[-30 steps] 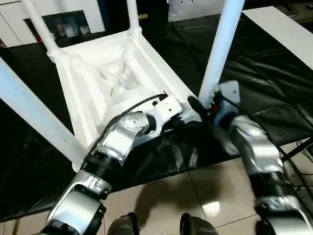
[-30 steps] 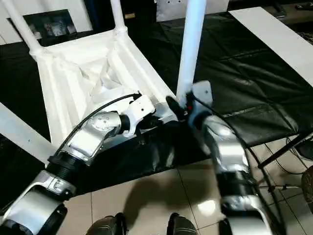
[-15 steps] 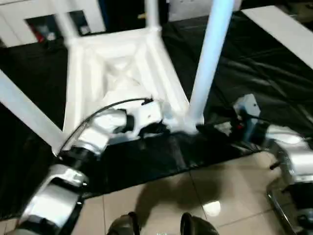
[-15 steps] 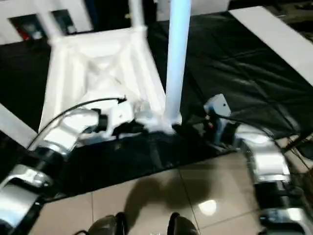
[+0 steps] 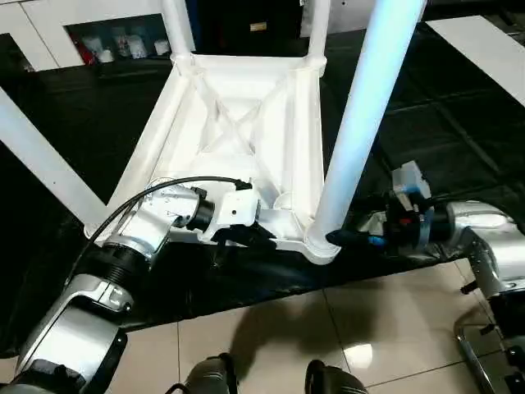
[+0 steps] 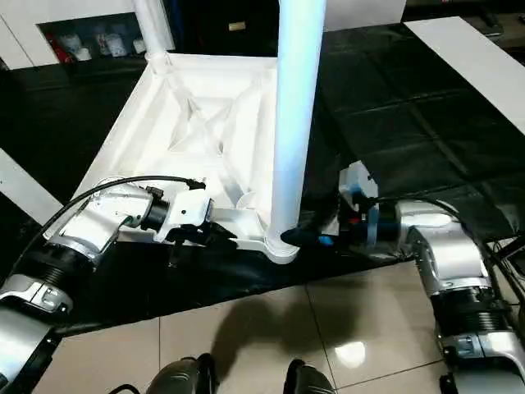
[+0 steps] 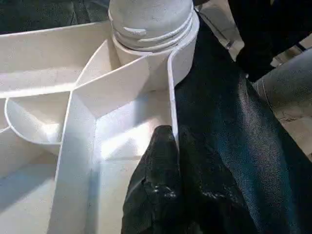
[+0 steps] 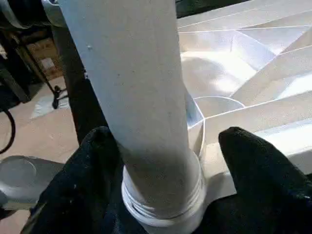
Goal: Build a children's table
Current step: Rotate leg to tighten
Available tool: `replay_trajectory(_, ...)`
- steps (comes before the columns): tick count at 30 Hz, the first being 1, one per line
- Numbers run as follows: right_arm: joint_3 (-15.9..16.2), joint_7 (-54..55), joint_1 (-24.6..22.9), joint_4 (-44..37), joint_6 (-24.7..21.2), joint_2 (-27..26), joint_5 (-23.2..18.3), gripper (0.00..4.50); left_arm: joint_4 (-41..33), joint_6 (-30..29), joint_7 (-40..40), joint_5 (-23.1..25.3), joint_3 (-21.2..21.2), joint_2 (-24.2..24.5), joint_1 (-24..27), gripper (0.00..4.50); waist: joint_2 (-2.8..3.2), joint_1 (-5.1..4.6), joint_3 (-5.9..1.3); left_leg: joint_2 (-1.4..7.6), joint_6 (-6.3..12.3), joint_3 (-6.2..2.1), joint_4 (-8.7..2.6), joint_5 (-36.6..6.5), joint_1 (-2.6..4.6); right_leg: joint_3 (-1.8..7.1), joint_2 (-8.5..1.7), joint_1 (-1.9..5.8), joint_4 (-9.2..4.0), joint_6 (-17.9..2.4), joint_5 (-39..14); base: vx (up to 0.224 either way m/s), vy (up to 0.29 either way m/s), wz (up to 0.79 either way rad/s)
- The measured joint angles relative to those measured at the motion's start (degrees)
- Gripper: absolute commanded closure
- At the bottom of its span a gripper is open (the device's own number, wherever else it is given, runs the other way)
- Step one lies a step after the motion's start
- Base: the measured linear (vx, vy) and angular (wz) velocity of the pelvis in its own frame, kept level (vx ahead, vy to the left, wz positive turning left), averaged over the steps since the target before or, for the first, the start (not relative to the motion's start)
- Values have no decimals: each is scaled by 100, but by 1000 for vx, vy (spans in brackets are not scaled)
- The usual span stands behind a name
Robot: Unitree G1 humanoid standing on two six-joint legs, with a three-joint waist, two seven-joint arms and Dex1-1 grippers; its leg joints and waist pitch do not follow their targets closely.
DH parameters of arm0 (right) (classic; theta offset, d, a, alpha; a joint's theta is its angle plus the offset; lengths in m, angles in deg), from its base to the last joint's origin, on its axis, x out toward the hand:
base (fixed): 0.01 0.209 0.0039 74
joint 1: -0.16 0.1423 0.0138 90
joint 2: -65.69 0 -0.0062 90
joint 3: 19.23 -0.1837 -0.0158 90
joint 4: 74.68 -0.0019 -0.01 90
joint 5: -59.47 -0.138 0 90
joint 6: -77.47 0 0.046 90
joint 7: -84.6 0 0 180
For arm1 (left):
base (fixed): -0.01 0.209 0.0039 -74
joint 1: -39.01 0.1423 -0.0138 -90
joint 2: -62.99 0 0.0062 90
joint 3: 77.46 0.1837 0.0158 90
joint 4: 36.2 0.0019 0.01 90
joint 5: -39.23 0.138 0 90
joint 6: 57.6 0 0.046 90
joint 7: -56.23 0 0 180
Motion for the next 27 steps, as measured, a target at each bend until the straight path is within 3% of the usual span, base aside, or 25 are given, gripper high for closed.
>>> replay_trajectory(15,95,-157,98,224,3,-191,-35,242,106,97,25,-11,-13,13,-25,450,0,-31,0,1,0,0,1,1,3,0,0,0,5,0,0,0,0,0)
replay_trajectory(21,106,-91,106,171,-123,-233,-18,254,136,14,34,-35,-44,12,-29,450,0,-40,0,3,0,0,0,1,11,0,1,2,8,-1,1,0,0,0)
replay_trajectory(24,114,266,78,-21,-316,-347,32,254,72,-330,-148,-19,-98,-12,-26,450,2,-45,1,3,-4,1,-2,1,21,1,2,5,13,-3,2,0,0,0)
replay_trajectory(27,66,875,77,-87,-435,-550,213,254,71,-741,-589,72,-219,-99,-28,450,9,-72,4,4,-31,2,-4,-15,72,1,2,56,7,5,-3,0,0,0)
